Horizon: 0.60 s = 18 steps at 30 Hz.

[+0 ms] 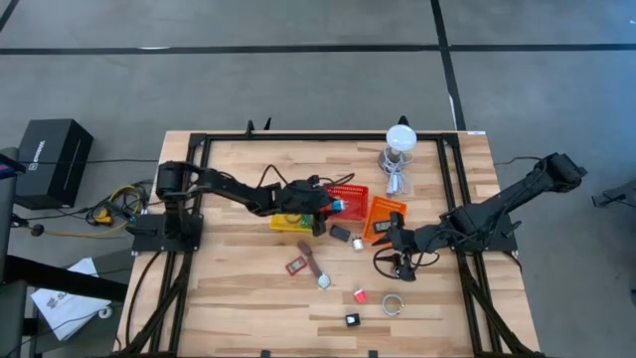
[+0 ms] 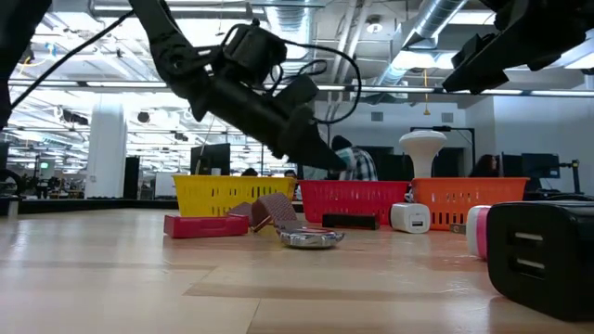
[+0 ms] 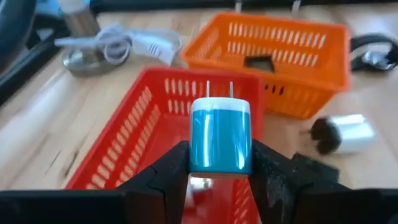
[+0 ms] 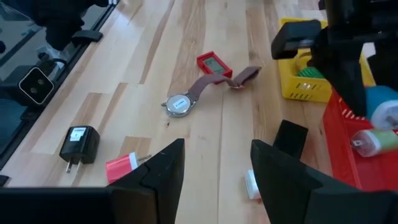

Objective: Pick & Place Office items
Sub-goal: Put the blue charger adapter into the red bin, then put the black digital clock into the orange bin

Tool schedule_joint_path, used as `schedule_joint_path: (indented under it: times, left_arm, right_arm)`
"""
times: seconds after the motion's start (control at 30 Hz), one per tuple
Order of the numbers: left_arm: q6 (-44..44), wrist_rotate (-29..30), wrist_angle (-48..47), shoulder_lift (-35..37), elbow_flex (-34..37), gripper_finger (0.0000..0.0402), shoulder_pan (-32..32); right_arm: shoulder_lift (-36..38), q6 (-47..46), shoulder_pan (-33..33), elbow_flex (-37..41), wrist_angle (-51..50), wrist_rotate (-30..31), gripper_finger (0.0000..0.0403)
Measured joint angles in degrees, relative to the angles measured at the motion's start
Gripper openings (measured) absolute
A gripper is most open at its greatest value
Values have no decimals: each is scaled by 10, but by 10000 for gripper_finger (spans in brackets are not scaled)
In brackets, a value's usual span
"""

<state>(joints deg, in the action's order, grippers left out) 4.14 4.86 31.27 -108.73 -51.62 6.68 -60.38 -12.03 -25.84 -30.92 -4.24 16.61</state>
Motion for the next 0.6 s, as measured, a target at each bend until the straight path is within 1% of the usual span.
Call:
schedule_joint_path:
  times: [0.23,0.43,0.6]
  left_arm:
    - [1,48,5,-1,-1,153,9]
    - [1,50,0,-1,-1,164,9]
    - [1,50,-3,-1,-1,176,9]
  right_arm:
    - [0,0,35,0,2,0,175]
    - [-1,0,68,0,2,0,175]
    - [-23,0,94,0,13,0,175]
